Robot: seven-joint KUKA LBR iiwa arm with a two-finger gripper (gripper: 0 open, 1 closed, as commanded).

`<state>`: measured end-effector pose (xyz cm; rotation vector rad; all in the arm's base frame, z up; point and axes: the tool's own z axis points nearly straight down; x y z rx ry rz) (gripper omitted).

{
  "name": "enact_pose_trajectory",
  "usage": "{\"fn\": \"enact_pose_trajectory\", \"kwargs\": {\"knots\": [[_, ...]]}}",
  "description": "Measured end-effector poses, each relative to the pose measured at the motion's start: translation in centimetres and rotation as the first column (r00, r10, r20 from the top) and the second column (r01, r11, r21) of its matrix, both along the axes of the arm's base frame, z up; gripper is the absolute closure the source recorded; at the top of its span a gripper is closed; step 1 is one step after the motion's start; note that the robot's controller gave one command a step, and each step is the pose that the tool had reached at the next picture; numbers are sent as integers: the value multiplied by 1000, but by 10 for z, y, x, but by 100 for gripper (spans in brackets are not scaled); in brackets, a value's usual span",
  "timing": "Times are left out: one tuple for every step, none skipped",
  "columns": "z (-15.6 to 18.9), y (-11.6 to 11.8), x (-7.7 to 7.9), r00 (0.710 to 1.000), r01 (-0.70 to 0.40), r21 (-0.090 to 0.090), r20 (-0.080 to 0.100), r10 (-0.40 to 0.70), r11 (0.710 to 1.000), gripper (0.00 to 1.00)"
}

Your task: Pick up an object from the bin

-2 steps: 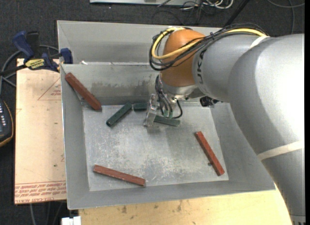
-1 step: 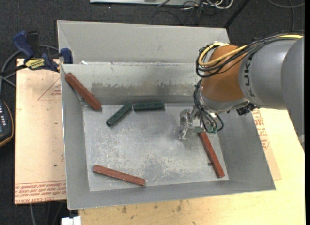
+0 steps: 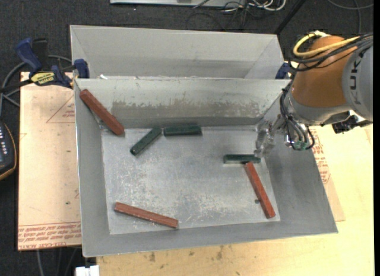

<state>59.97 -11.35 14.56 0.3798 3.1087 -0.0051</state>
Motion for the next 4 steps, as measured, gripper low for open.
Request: {"fn": "enact_pose_trajectory", "kwargs": {"knots": [[-3, 5, -1, 1000, -7, 4, -6, 7, 1000, 0], [-79, 17, -10, 1000, 0, 7, -15, 0, 1000, 0], [-74, 17, -8, 1000, 0, 5, -7, 0, 1000, 100], [43, 75, 16, 993, 118, 7, 3, -118, 993, 100]]}}
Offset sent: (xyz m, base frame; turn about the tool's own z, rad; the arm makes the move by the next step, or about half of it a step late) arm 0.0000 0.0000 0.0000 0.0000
